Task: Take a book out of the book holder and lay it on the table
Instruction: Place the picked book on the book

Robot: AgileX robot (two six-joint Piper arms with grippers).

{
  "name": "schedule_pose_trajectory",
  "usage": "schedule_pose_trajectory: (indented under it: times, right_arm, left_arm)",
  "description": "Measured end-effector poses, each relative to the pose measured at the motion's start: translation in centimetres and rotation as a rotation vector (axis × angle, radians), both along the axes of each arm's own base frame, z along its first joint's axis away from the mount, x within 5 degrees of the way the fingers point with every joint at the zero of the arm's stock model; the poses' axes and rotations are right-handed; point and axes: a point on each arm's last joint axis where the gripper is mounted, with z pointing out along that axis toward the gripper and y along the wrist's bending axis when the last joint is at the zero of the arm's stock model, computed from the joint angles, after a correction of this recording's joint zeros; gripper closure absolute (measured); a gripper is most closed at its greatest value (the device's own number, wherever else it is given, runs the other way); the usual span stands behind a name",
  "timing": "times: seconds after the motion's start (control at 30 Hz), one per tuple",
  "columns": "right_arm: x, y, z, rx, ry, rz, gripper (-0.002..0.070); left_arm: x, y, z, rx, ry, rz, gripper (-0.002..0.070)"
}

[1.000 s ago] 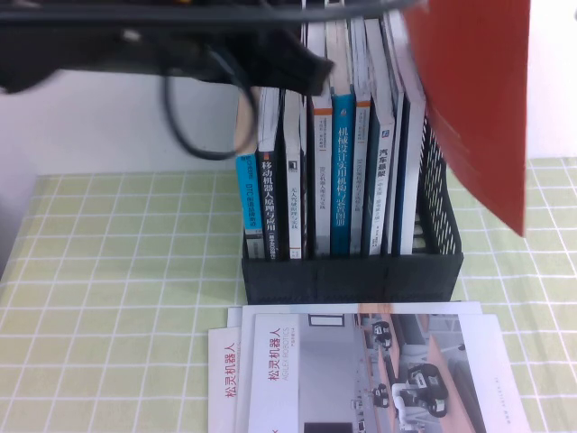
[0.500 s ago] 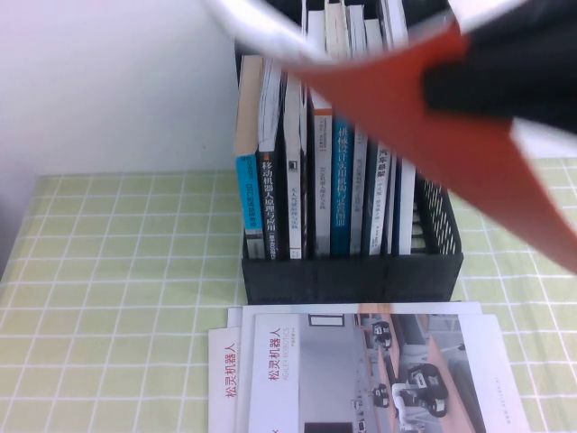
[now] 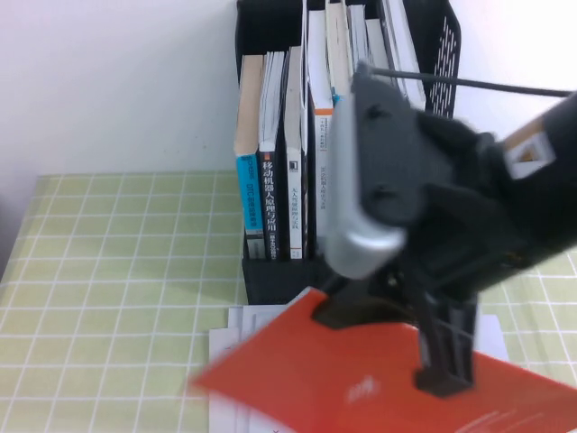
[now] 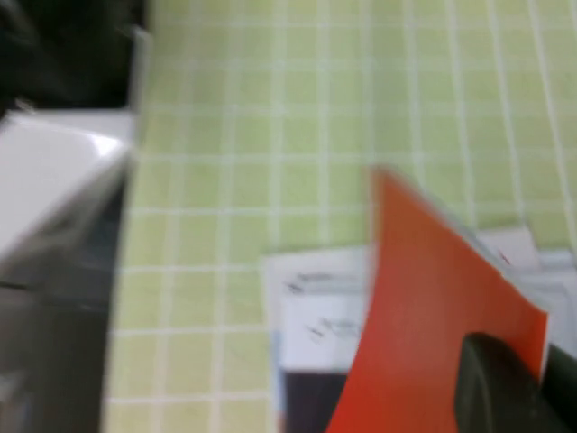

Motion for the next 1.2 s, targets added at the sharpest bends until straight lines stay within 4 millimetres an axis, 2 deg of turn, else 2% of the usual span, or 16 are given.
schedule_pose_trajectory:
  times: [0.1, 0.23, 0.4, 0.57, 0.67, 0.77, 0.93, 1.03, 1.1, 1.2]
  right_arm:
    - [1.4, 0.1, -1.1, -0.073, -0.03, -0.086, 0.0662]
    - [1.8, -0.3, -1.6, -0.183, -0.102, -0.152, 0.0662]
    - [0.9, 0.3, -0.7, -0.307, -0.264, -0.192, 0.0662]
    - [-0.5, 1.5, 0.9, -0.35, -0.443, -0.191, 0.0662]
    - [-1.0, 2.9, 0.3, -0.358, -0.461, -0.162, 0.0662]
    - [-0.4, 4.8, -1.6, -0.373, -0.465, -0.161, 0.0662]
    - [0.9, 7.8, -8.0, -0.483, -0.42, -0.116, 0.0662]
    - [1.1, 8.7, -11.4, -0.534, -0.381, -0.095, 0.0662]
    - [1.3, 9.2, -12.7, -0.539, -0.359, -0.112, 0.0662]
    - [1.4, 9.5, -13.3, -0.521, -0.339, -0.141, 0.0654]
  left_arm:
    - [-0.3, -0.1, -0.7, -0.02, 0.024, -0.017, 0.0678]
    - [-0.4, -0.4, -1.4, -0.032, 0.052, -0.036, 0.0678]
    - [0.0, -0.7, -2.0, -0.025, 0.059, -0.045, 0.0678]
    - [0.1, -0.9, -2.0, -0.035, 0.048, -0.052, 0.0678]
    - [0.2, -1.0, -2.0, -0.04, 0.039, -0.054, 0.0678]
    - [0.2, -1.0, -2.0, -0.04, 0.038, -0.054, 0.0678]
    - [0.2, -1.0, -2.0, -0.04, 0.038, -0.054, 0.0678]
    - [0.1, -0.9, -2.1, -0.035, 0.048, -0.052, 0.0678]
    - [0.1, -0.9, -2.1, -0.033, 0.054, -0.055, 0.0678]
    - [0.0, -0.9, -2.2, -0.02, 0.064, -0.063, 0.0678]
